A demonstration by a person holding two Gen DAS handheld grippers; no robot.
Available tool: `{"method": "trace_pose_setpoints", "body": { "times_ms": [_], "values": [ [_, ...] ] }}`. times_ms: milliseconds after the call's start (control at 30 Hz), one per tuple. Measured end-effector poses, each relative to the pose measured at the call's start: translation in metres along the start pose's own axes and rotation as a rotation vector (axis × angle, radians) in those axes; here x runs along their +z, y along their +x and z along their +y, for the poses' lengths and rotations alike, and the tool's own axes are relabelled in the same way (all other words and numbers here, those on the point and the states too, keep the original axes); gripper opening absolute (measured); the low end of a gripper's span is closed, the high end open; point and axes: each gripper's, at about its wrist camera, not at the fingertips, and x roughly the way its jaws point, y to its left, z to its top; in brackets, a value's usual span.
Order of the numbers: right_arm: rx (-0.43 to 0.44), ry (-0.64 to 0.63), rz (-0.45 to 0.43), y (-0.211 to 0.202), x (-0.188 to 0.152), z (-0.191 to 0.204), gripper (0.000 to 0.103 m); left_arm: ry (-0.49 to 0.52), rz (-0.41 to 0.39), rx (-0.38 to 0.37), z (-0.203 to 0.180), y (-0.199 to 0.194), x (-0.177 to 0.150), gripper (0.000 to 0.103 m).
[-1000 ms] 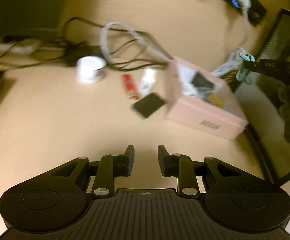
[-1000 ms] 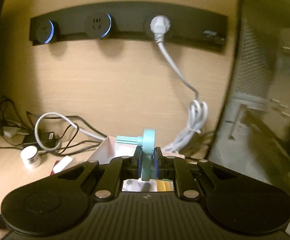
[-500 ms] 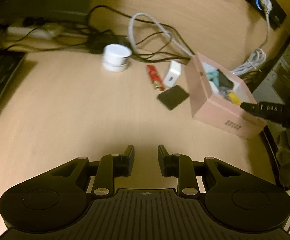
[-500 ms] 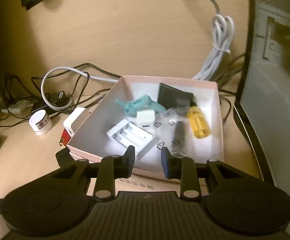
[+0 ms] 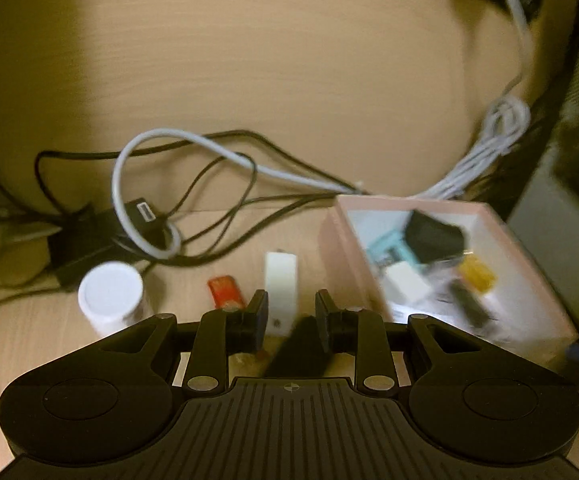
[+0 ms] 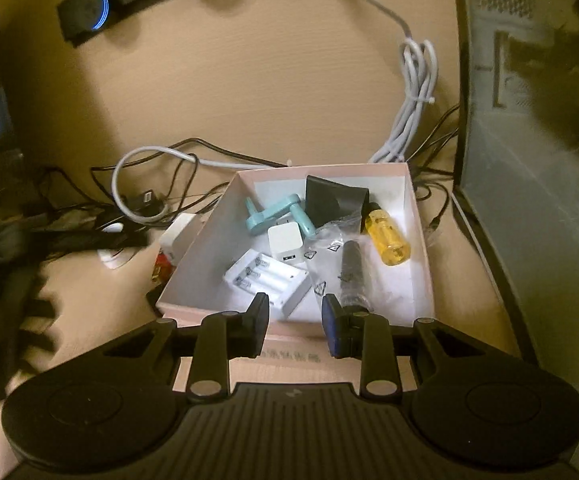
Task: Organize rigid objects
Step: 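Grasp the white wall plug on the desk with the left tool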
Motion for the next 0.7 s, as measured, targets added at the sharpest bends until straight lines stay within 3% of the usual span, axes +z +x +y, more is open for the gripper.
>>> {"method": "trace_pose_setpoints", "body": {
  "times_ms": [133, 233, 367, 700],
  "values": [
    [-0.015, -0.037, 0.014, -0.022, -0.019, -0.001, 0.028, -0.01, 0.05, 0.018, 0.0, 0.03, 0.006, 0.03],
    [-0.069, -0.122, 0.043, -0.027, -0.039, 0.003, 0.028, -0.008, 0.057, 0.031, -0.001, 0.049, 0.007, 0.03],
    [-0.124, -0.21, 0.069, -0.028, -0.059, 0.013, 0.028, -0.008, 0.123, 0.063, -0.001, 0.074, 0.002, 0.028],
    [-0.112, -0.202, 0.111, -0.029, -0.075, 0.014, 0.028, 0.053, 0.138, -0.027, 0.001, 0.033, -0.038, 0.026]
  ]
}}
